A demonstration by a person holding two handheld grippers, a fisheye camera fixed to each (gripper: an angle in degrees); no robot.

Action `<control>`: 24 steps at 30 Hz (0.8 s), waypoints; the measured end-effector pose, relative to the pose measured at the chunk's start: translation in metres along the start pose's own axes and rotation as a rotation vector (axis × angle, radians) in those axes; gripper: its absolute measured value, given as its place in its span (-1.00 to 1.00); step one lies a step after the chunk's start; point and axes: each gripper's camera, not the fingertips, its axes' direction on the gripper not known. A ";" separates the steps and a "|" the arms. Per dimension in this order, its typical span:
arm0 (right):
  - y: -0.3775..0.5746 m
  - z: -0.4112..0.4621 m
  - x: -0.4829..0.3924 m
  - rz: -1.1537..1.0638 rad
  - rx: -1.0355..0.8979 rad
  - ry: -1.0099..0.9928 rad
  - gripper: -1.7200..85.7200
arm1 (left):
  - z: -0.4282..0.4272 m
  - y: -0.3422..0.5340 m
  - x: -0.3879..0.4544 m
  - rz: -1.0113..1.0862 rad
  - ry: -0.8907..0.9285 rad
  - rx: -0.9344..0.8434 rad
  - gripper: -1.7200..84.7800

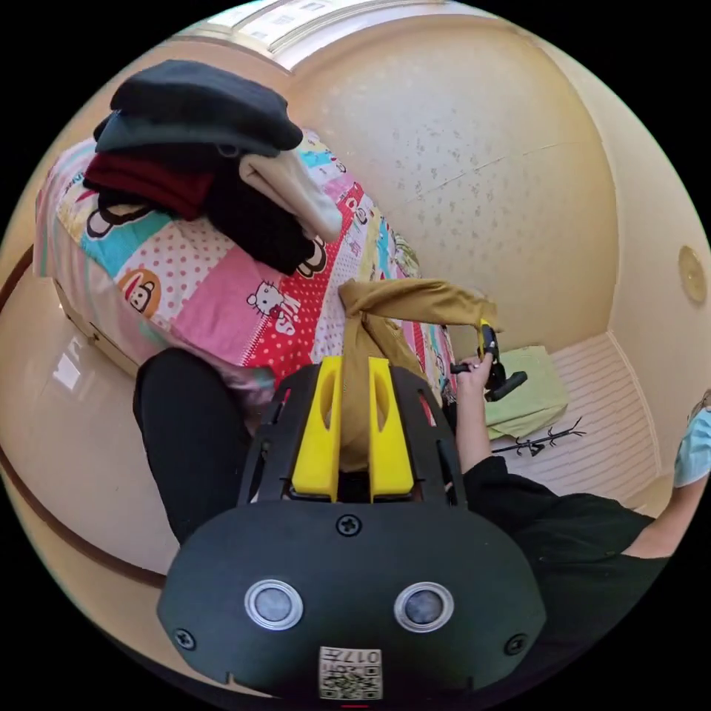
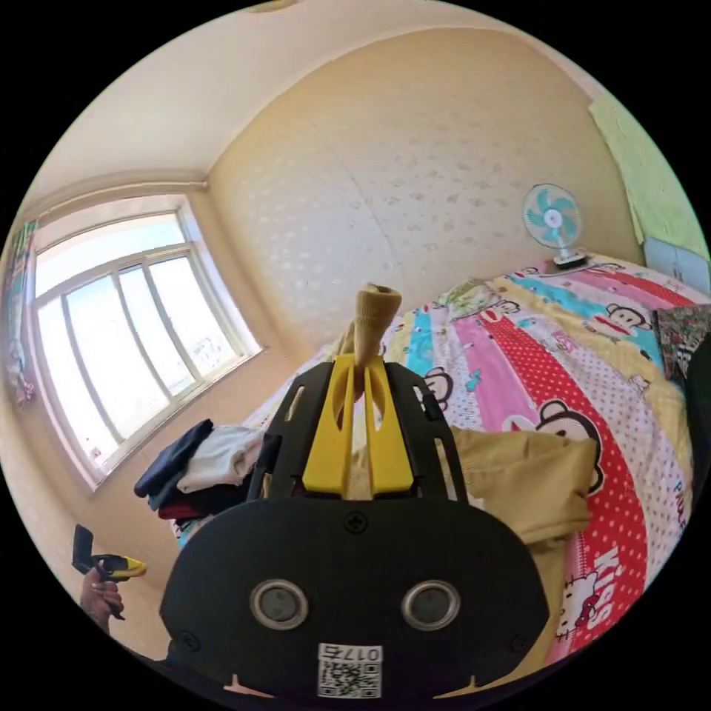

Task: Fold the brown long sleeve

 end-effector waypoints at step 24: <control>-0.125 0.044 0.161 -0.389 -0.425 -0.820 -0.82 | 0.039 -0.022 -0.017 -0.066 0.017 -0.184 -0.81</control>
